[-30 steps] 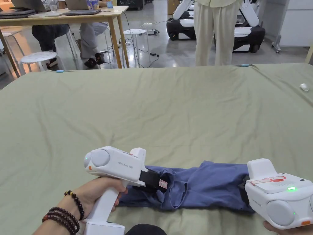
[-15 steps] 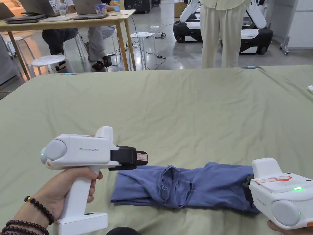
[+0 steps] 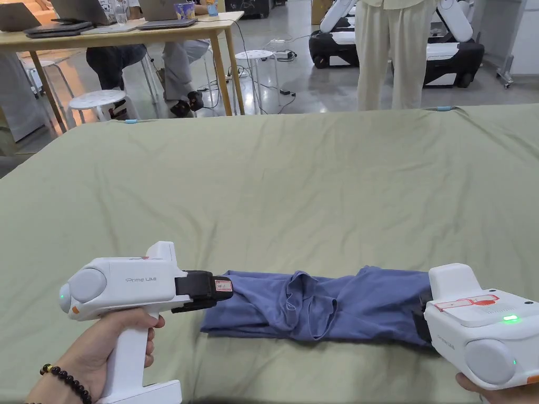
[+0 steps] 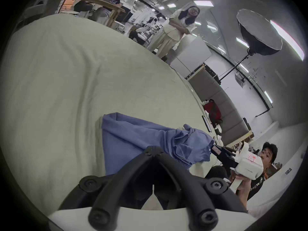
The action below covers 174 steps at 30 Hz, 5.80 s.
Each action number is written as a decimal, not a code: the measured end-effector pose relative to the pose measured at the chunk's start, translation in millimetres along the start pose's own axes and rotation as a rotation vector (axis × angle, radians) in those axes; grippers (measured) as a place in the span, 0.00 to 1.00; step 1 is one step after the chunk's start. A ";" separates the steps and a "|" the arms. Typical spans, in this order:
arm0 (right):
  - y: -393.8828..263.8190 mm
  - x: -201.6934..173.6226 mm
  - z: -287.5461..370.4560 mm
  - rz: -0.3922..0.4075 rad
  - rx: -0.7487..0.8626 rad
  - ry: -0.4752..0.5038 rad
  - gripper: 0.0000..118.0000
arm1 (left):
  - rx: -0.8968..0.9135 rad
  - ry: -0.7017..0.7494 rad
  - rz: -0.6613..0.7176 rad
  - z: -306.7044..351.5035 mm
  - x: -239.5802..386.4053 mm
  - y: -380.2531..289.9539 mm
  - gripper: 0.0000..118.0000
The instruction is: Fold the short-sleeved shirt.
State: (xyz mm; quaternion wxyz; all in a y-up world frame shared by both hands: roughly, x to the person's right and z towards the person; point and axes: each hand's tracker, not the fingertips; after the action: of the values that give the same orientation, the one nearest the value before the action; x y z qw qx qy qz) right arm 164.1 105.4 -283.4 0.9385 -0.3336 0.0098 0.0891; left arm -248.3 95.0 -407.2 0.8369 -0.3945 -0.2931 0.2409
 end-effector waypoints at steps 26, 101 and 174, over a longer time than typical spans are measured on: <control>-5.4 4.2 -5.0 0.000 -0.012 -0.009 0.00 | -0.006 -0.030 0.105 -45.6 -20.5 -18.9 0.16; 0.9 26.6 -2.4 -0.032 0.000 -0.039 0.00 | -0.055 -0.167 -0.126 -96.6 81.7 -2.7 0.00; 61.0 -61.8 -53.2 -0.069 0.010 0.263 0.00 | -0.070 -0.165 -0.007 -81.4 7.3 2.6 0.25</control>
State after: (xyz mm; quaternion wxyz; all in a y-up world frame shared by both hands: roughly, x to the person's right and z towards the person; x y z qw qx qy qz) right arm 94.9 108.6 -358.0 0.9333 -0.3377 0.1215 0.0121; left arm -188.2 58.9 -449.1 0.7966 -0.4013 -0.3704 0.2593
